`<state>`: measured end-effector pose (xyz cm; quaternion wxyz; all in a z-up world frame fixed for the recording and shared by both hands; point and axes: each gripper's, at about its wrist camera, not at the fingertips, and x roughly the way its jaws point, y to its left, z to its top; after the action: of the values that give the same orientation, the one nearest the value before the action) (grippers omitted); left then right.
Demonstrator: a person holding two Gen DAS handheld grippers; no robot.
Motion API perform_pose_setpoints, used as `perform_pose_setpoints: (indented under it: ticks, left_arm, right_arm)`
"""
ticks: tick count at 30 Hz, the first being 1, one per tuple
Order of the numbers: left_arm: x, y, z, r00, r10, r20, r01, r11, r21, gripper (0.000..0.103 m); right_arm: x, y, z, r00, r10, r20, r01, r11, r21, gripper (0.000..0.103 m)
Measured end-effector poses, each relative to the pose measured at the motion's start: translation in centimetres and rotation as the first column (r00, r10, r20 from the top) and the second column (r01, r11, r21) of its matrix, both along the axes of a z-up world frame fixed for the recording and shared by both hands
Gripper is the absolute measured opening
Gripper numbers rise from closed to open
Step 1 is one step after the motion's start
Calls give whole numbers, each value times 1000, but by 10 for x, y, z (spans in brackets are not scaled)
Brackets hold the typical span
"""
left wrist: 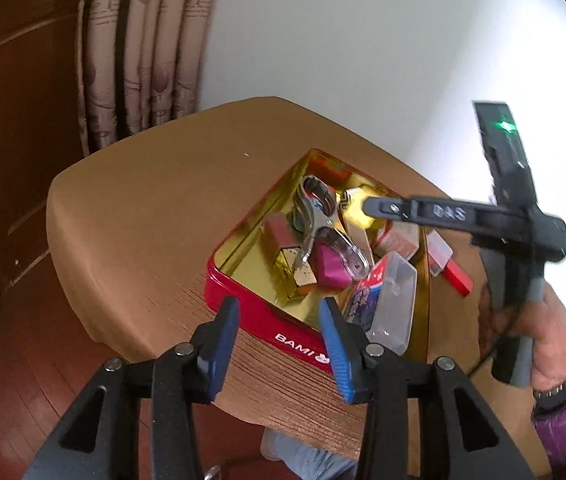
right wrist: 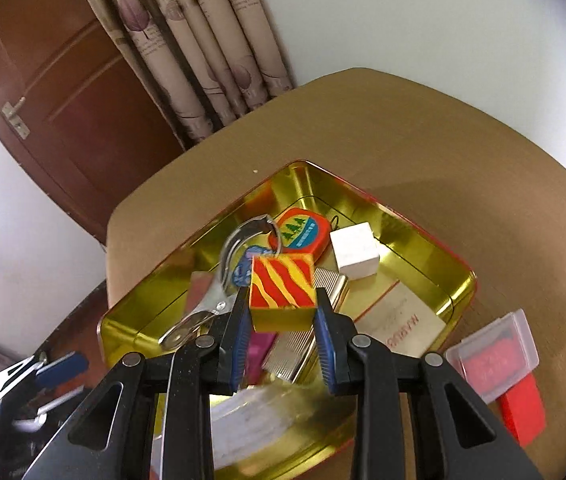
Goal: Organize rigid objects
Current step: 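Drop the clip into the tin with the left gripper while the right gripper places the striped cube there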
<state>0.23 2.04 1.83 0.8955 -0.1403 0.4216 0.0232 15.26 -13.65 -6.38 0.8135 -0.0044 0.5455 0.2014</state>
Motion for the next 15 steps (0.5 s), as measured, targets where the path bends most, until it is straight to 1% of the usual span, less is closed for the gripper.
perform_pose_setpoints:
  ticks: [3,5,6,7,8,9,10,11,12,13,14,15]
  left_arm:
    - [2,-5,-4,1000,-24,-11,24,1000,-5,43]
    - [2,-6,-4,1000,-29,-12,29,1000,2,43]
    - [1,-6,-4,1000,-23,-11,23,1000,5,43]
    - [0,-4,-3,1000,-13,-2,13,1000,-1,43]
    - [0,-2,-3,1000,-7,9,7,1000,-10,43]
    - [-2,-1,-1,1000,-1,23,2,1000,-22,43]
    - [-3,0,0,999,2,32,-1,1000,-26,43]
    - [-5,0,2,999,4,48,-3,1000,-27,43]
    - [-7,0,4,997,8,71,-7,1000,-20,43]
    - [-9,-1,6,996,9,90,-9,1000,-9,43]
    - [-10,-3,8,995,3,98,-3,1000,2,43]
    - [-10,-6,8,995,-10,100,9,1000,10,43]
  right_arm:
    - [4,-2,-4,1000,-8,-6,8,1000,-1,30]
    - [2,-2,1,1000,-13,10,13,1000,-2,30]
    - [-1,-6,7,999,-24,32,24,1000,6,30]
    - [-10,-16,19,996,-51,77,49,998,32,30]
    - [-18,-24,28,991,-75,107,70,996,55,33]
    - [-27,-35,37,985,-104,136,95,993,71,38]
    - [-40,-50,45,975,-142,168,131,989,75,40]
    - [-60,-73,54,958,-197,210,189,980,55,45]
    - [-71,-86,57,947,-222,231,219,975,39,49]
    - [-93,-111,60,925,-261,276,274,962,-11,52]
    - [-105,-126,59,913,-273,302,306,950,-66,58]
    - [-116,-140,56,907,-283,312,336,933,-131,60]
